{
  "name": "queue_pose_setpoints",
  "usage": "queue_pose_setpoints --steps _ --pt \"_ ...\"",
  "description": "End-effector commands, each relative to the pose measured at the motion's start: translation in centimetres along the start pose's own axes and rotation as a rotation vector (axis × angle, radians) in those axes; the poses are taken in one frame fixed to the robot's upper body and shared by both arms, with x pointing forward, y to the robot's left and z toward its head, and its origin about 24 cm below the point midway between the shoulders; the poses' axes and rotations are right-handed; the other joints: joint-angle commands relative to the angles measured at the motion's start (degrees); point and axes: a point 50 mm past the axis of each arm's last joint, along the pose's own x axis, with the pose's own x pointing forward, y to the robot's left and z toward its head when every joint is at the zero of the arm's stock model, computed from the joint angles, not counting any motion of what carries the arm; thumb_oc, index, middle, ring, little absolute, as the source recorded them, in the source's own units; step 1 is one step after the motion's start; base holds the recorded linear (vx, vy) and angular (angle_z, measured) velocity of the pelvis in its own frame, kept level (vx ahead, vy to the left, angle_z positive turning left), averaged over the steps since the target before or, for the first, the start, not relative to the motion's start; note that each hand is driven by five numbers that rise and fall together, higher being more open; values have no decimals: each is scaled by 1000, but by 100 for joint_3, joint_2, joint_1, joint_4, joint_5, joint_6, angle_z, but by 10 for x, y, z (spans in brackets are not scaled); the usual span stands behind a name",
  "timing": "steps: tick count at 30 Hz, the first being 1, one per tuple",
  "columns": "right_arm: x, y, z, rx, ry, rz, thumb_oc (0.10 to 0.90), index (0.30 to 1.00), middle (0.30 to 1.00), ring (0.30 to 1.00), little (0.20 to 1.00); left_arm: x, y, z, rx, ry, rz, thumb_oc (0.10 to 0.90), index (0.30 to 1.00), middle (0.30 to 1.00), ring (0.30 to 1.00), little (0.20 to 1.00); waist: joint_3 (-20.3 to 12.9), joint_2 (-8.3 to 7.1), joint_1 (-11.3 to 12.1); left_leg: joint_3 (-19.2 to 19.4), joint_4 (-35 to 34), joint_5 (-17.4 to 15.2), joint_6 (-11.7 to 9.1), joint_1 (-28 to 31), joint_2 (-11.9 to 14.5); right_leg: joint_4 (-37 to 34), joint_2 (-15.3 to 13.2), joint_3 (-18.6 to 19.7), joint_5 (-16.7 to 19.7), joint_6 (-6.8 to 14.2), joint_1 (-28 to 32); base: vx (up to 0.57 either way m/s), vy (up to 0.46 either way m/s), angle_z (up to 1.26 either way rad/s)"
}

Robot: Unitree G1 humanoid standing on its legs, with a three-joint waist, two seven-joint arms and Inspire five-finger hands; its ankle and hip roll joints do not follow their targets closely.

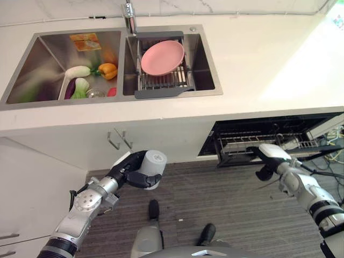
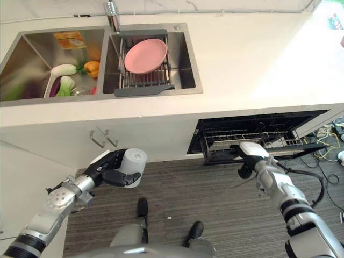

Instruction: Place the dishes in the dishwasher.

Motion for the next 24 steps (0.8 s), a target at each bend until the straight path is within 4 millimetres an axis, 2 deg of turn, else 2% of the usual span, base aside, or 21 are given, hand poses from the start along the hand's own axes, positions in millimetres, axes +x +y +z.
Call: queue_pose_setpoints --steps 1,2,3,4,5,6,8,12,14,17,20,22,23,24 --pt "-45 72 -65 -125 249 374 800 900 900 900 900 9 11 52 80 -257 37 400 300 300 300 300 -37 92 -335 414 46 -610 -609 762 381 116 -265 310 -405 330 -77 -24 13 -20" --pt "-55 100 -62 -148 240 488 800 900 900 900 900 10 12 53 89 -263 45 400 300 300 300 300 -8 74 -380 525 43 -529 -556 772 370 138 -283 249 -308 294 -120 -94 24 -15" --pt "-54 101 -61 -148 239 488 800 900 900 900 900 10 12 53 90 -262 46 400 300 300 300 300 -10 67 -379 529 43 -531 -556 775 370 137 -283 252 -308 294 -119 -91 21 -12" --pt "-62 121 -58 -151 238 563 800 900 900 900 900 10 12 54 97 -261 49 400 300 300 300 300 -10 60 -405 546 43 -544 -553 797 372 140 -287 270 -299 297 -115 -25 6 -17" --pt "-74 152 -50 -138 231 674 800 900 900 900 900 10 14 56 106 -268 64 400 300 300 300 300 -3 58 -452 574 43 -555 -547 828 369 146 -284 310 -280 301 -114 -25 7 -17" --pt "-74 152 -49 -138 230 674 800 900 900 900 900 10 14 56 107 -267 65 400 300 300 300 300 -5 48 -449 578 43 -556 -547 831 368 145 -285 313 -280 302 -113 -27 7 -13" --pt "-84 175 -39 -88 234 743 800 900 900 900 900 11 16 57 109 -269 78 400 300 300 300 300 6 50 -490 627 43 -550 -550 855 369 148 -287 355 -261 300 -123 -30 13 -11" --pt "-97 191 -38 -44 254 784 800 900 900 900 900 10 17 56 111 -266 88 400 300 300 300 300 17 56 -532 681 43 -553 -557 895 385 141 -289 371 -251 300 -105 -29 17 -14" --pt "-109 200 -44 -7 305 801 800 900 900 900 900 10 18 57 112 -267 101 400 300 300 300 300 16 58 -578 709 43 -559 -554 931 389 142 -289 384 -242 298 -85 -37 20 -2" --pt "-115 204 -48 24 340 799 800 900 900 900 900 10 20 57 111 -269 112 400 300 300 300 300 8 52 -607 734 43 -576 -549 969 387 143 -296 390 -229 301 -60 -12 6 0" --pt "-114 200 -52 72 368 756 800 900 900 900 900 11 20 56 97 -272 121 400 300 300 300 300 -23 32 -639 782 43 -597 -541 1025 389 145 -301 410 -213 310 -43 -21 6 0" --pt "-103 186 -53 136 371 657 800 900 900 900 900 12 20 56 83 -278 130 400 300 300 300 300 -65 15 -675 839 43 -624 -534 1090 387 147 -296 442 -204 317 -26 -36 13 -5" --pt "-104 186 -53 137 372 657 800 900 900 900 900 12 20 57 83 -279 130 400 300 300 300 300 -61 20 -666 845 43 -626 -534 1098 387 148 -296 448 -204 318 -23 -22 8 -9" --pt "-95 174 -54 177 372 586 800 900 900 900 900 13 20 56 80 -276 132 400 300 300 300 300 -78 6 -697 859 43 -634 -529 1115 389 151 -293 466 -194 320 -27 -18 8 -17"
